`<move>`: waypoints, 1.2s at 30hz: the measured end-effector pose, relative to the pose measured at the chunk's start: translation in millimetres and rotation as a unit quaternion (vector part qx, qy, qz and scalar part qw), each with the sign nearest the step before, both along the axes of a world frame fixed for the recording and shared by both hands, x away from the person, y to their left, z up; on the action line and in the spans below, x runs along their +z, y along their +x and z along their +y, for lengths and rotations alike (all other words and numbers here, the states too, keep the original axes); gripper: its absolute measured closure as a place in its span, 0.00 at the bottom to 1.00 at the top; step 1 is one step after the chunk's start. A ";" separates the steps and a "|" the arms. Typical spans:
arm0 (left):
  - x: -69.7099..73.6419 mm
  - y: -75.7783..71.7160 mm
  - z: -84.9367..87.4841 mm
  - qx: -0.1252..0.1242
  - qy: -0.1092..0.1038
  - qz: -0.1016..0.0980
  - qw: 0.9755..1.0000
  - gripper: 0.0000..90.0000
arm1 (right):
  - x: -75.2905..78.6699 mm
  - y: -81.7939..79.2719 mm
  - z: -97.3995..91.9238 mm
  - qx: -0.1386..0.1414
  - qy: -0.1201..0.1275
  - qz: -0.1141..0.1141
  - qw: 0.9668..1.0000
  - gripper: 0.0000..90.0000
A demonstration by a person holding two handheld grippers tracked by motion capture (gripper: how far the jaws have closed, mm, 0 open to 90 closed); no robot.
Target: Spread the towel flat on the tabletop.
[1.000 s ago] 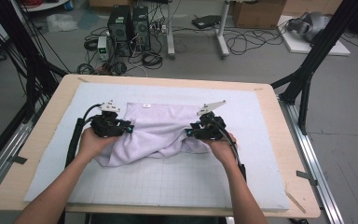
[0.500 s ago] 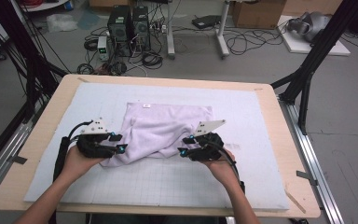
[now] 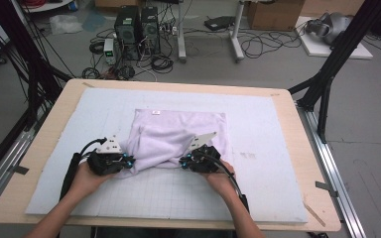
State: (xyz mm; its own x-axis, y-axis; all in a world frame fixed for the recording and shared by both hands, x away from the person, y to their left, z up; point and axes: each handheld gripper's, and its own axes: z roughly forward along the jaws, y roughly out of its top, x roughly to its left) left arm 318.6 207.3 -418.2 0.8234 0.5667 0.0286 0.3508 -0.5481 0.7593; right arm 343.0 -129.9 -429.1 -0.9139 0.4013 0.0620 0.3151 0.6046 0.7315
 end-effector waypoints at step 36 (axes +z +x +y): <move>28.7 54.4 -1.7 0.091 -0.041 0.005 0.995 0.79 | 36.5 25.5 -94.5 -0.082 0.004 -0.017 0.996 0.79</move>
State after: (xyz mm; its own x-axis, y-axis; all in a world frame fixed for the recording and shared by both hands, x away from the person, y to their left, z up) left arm 372.9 205.6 -389.4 0.7068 0.7067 -0.0318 0.4463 -0.4105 0.7952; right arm 368.5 -224.3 -392.6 -0.8373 0.5455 0.0365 0.3849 0.5407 0.7480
